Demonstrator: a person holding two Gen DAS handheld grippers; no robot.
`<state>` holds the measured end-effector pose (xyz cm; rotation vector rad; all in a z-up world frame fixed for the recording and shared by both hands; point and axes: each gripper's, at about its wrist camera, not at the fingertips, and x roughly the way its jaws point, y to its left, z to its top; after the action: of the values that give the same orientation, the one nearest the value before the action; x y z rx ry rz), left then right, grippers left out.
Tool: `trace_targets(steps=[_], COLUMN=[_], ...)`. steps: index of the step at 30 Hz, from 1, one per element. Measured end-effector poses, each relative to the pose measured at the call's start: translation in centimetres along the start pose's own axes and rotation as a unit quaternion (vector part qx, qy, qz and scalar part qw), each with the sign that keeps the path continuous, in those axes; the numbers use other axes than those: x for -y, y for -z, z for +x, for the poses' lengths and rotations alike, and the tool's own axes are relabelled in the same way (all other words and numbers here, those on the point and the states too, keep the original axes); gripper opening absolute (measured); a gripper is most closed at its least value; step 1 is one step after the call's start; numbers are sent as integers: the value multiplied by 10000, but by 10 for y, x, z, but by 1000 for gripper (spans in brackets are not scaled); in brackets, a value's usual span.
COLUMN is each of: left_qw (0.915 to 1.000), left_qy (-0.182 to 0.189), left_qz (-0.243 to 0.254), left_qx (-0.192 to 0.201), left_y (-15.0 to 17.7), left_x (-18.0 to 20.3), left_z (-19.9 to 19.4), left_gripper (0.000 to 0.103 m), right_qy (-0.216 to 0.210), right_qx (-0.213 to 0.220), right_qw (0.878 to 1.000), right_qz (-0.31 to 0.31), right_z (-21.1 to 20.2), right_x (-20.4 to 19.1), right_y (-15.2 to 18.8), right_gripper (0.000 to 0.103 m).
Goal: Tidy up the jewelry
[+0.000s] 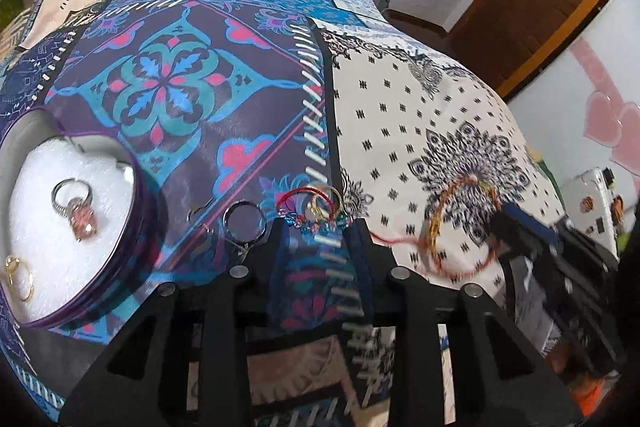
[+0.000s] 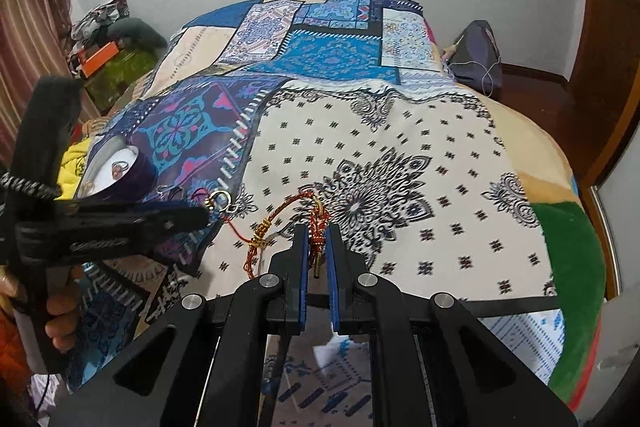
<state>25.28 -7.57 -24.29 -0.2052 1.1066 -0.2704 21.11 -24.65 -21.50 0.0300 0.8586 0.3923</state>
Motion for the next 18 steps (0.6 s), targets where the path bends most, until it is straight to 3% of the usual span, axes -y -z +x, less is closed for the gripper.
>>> trace_targets(steps=[5, 9, 13, 18], left_qw=[9996, 9952, 9902, 9889], left_qy=[-248, -707, -920, -974], left_qz=[123, 665, 1034, 1106], left_qx=[78, 161, 211, 203], left_y=[-3, 3, 8, 8], left_x=[9, 25, 32, 24], left_z=[7, 11, 12, 10], left_gripper=[35, 35, 34, 7], right_qy=[-91, -105, -99, -90], right_qx=[15, 10, 4, 31], right_qw=[9999, 9999, 10000, 9999], right_qz=[-48, -56, 1, 131], right_z=[-3, -2, 0, -1], right_x=[-6, -7, -6, -1], right_y=[2, 2, 3, 3], right_gripper=[7, 7, 7, 7])
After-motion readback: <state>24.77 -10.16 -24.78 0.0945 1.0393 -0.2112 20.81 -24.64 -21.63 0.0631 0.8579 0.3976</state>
